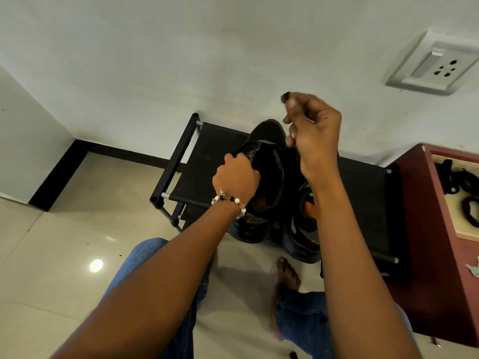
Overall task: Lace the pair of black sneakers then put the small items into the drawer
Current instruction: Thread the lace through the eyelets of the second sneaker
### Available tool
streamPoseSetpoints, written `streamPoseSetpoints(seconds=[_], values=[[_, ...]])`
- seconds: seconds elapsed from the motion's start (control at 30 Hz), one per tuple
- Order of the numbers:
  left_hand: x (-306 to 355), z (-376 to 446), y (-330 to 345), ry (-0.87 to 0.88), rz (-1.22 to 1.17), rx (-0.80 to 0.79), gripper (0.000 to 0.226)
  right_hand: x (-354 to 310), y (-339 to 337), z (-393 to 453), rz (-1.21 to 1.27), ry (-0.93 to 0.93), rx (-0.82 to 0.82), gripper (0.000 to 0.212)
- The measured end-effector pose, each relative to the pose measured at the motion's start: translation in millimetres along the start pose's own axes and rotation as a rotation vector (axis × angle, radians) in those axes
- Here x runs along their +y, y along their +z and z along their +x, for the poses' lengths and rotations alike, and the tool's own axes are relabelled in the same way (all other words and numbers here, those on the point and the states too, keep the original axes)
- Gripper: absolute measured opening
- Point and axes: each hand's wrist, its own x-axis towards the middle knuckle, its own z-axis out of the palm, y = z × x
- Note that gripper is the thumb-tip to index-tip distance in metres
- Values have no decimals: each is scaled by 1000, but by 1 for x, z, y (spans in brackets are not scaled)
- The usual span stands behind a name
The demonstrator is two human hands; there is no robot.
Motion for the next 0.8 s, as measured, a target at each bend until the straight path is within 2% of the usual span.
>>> streamPoseSetpoints(seconds=[0.07, 0.13, 0.2, 0.33, 0.43, 0.6, 0.67, 0.8], values=[[0, 1, 1, -11, 6, 0, 21, 19, 2, 0, -716, -84, -149, 31], [0, 1, 2, -9, 12, -7, 23, 34, 8, -4, -1102, 15, -329, 39], [1, 1, 3, -11, 12, -12, 24, 43, 16, -10, -1226, 81, -379, 37], [0, 3, 4, -24, 12, -7, 25, 46, 24, -11, -1257, 82, -216, 23], [0, 2, 4, -17, 1, -14, 25, 49, 17, -8, -948, 134, -150, 18], [0, 1, 0, -21, -8, -17, 20, 26, 5, -4, 37, 271, -14, 13], [-1, 0, 0, -10, -21, -18, 21, 11, 1, -1, 232, 236, 19, 13], [0, 0, -1, -4, -26, -20, 21, 3, 4, -3, 445, 180, 29, 12]])
